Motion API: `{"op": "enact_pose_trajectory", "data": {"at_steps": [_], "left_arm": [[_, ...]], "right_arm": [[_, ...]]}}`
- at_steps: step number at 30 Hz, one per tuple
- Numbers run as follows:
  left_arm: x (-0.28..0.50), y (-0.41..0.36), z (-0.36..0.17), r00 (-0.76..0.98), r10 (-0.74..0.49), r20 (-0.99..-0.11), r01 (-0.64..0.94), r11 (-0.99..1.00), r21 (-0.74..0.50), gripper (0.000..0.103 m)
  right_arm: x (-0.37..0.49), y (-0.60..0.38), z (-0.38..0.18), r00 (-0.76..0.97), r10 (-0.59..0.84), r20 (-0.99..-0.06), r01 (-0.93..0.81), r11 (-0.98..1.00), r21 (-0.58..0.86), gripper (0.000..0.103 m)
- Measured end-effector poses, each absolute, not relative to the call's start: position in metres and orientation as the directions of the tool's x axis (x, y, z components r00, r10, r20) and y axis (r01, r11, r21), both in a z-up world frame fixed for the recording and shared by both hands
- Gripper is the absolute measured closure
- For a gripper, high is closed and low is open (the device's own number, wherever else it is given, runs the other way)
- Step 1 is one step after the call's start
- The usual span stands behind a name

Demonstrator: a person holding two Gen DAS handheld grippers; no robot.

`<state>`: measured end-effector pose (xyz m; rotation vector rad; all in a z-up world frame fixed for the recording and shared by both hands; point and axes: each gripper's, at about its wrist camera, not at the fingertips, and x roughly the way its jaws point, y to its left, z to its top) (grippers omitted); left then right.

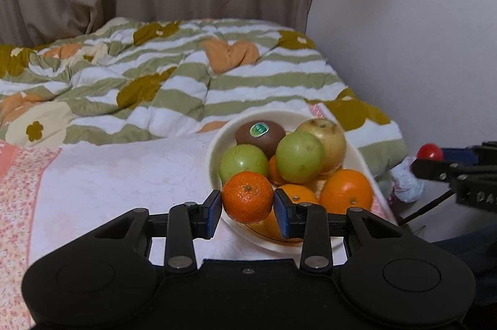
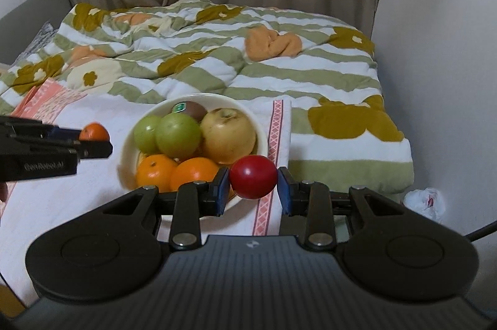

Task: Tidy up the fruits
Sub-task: 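Carry the mandarin into the bowl and open the left tool while the right tool carries the tomato over, then lower the red tomato into the bowl and open the right tool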

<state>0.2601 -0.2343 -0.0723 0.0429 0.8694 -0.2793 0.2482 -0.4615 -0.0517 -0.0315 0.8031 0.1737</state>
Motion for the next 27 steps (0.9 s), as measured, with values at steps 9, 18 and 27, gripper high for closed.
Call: {"op": "enact_pose_trajectory", "data": {"at_steps": [9, 18, 27], "left_arm": [[0.282, -0.237, -0.099, 0.549, -0.211, -0.809, 0.267, 0.961, -0.07, 0.063], [0.272, -0.238, -0.088, 0.591, -0.197, -0.782, 0.263, 0.964, -0.044, 0.01], [0.246, -0.224, -0.065, 0.614, -0.176, -0.769, 0.194, 0.979, -0.07, 0.008]], "right_arm": [[0.274, -0.459, -0.069, 0.651, 0.16, -0.742, -0.171, 0.983, 0.062, 0.055], [0.279, -0.459, -0.069, 0.651, 0.169, -0.74, -0.168, 0.983, 0.076, 0.055], [0.288, -0.459, -0.071, 0.642, 0.203, -0.739, -0.189, 0.976, 0.103, 0.055]]}}
